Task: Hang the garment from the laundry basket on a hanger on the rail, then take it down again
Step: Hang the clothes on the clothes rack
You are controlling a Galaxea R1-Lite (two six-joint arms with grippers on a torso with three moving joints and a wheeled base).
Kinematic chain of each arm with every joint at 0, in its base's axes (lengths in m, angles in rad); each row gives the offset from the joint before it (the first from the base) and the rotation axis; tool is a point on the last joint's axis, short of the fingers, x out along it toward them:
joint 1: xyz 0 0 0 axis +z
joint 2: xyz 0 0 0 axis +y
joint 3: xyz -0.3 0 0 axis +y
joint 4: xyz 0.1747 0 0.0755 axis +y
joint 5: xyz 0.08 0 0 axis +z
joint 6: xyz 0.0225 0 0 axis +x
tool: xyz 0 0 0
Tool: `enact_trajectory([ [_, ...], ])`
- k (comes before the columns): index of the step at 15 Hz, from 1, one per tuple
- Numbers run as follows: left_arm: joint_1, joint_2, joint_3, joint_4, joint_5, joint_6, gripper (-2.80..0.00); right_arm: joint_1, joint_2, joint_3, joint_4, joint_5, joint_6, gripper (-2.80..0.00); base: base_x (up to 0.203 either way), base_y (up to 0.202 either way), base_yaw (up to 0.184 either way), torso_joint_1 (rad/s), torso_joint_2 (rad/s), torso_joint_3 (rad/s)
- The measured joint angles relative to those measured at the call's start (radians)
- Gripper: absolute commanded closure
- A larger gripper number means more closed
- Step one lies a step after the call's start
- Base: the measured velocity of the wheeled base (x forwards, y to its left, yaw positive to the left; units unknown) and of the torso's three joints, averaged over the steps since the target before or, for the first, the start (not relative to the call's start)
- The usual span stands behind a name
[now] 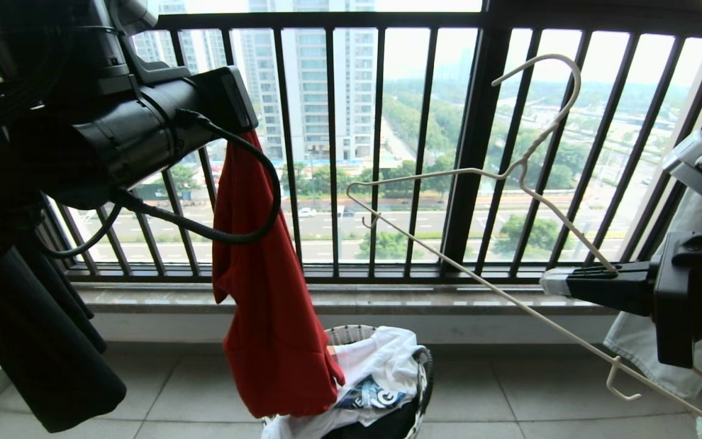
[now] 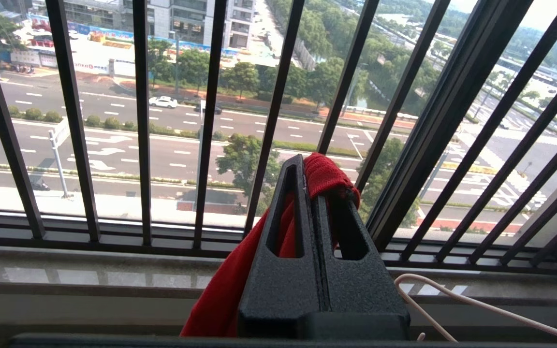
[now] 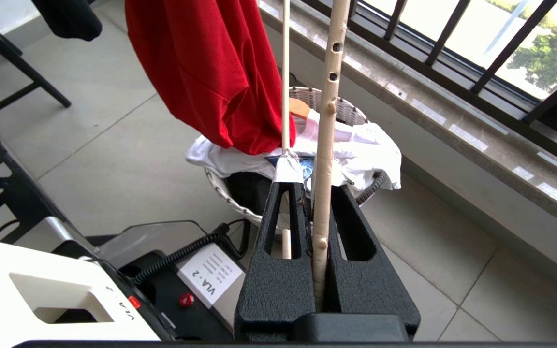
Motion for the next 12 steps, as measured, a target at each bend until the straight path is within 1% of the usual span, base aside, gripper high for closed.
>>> enact_trajectory([
  [2,0.001,0.033,-0.012,0.000,0.026,-0.001,0.00,0.005,-0.005,0.003,0.002,0.025,0.000,0.00,0.000,0.000,0.000,0.000,0.00,0.000],
  [4,0.003,0.064,-0.023,-0.003,0.047,-0.003,0.00,0.029,-0.010,0.010,0.003,0.037,0.000,0.00,0.000,0.000,0.000,0.000,0.00,0.000],
  [5,0.003,0.079,-0.025,-0.021,0.055,-0.004,0.00,0.063,-0.010,0.018,0.003,0.038,0.001,0.00,0.000,0.000,0.000,0.000,0.00,0.000],
  [7,0.004,0.112,-0.027,-0.124,0.083,0.005,0.00,0.136,-0.002,0.042,0.004,0.039,0.000,0.00,0.000,0.000,0.000,0.000,0.00,0.000],
  [8,0.005,0.127,-0.027,-0.171,0.106,0.021,0.00,0.153,0.005,0.053,0.004,0.038,-0.003,0.00,0.000,0.000,0.000,0.000,0.00,0.000],
  [9,0.006,0.137,-0.027,-0.190,0.115,0.027,0.00,0.168,0.011,0.062,0.004,0.038,-0.005,0.00,0.000,0.000,0.000,0.000,0.00,0.000],
  [12,0.004,0.142,-0.027,-0.194,0.115,0.025,0.00,0.233,0.042,0.080,0.000,0.038,-0.005,0.00,0.000,0.000,0.000,0.000,0.00,0.000],
])
